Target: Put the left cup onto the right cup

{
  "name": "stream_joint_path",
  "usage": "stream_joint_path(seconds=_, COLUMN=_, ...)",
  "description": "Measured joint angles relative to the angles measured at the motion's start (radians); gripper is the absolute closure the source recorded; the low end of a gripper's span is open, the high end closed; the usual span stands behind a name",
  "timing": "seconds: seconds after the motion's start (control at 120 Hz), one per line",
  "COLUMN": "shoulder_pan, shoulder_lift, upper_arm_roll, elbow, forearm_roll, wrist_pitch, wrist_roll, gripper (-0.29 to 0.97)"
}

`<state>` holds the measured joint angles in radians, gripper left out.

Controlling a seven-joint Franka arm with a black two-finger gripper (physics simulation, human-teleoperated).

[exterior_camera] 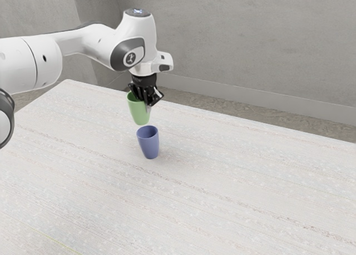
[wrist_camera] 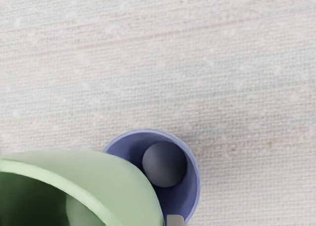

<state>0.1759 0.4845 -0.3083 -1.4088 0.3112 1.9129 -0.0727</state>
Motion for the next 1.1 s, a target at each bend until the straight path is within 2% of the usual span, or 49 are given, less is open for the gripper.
stream_joint_path(seconds=1.1, shoulder_pan=0.000, shoulder_lift=0.014, upper_arm_roll=-0.022, elbow=-0.015, forearm_roll=0.002, wrist_pitch=0.007, wrist_roll=-0.112, gripper=0.78)
